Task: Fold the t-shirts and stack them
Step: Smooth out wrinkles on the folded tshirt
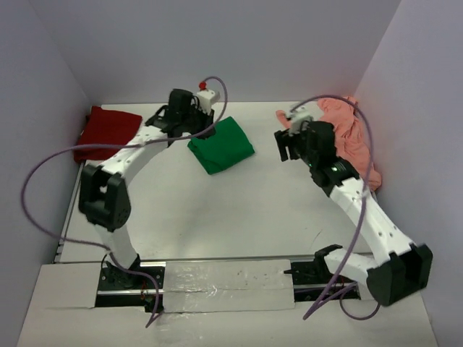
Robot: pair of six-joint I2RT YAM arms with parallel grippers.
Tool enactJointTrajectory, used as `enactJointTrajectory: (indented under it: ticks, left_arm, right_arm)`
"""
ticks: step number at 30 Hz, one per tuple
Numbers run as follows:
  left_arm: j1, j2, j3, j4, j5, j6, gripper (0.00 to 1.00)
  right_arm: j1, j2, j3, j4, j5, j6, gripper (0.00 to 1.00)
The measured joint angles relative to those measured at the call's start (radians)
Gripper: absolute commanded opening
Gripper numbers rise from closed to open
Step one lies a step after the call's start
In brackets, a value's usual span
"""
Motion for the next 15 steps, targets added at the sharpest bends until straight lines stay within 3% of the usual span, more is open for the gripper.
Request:
enactJointTrajectory:
  ticks: [1, 2, 8, 15]
  left_arm:
    - [0.008, -0.062, -0.008, -0.004, 0.018, -0.002, 0.29]
    - [0.021, -0.131, -0.017, -0.007, 0.046, -0.004, 0.31]
    - [0.182, -0.355, -0.116, -0.059, 0.221, -0.002, 0.28]
    - [0.194, -0.181, -0.320, -0.255, 0.354, 0.090, 0.24]
  right_arm:
    - [0.035, 0.058, 0.032, -0.010, 0.001, -0.010, 0.21]
    - [0.070, 0.122, 0.072, -0.022, 0.002, -0.017, 0.00]
    - [0.155, 0.560, 0.471, -0.113, -0.058, -0.026, 0.00]
    - [0.185, 0.886, 0.718, -0.166, -0.112, -0.050, 0.00]
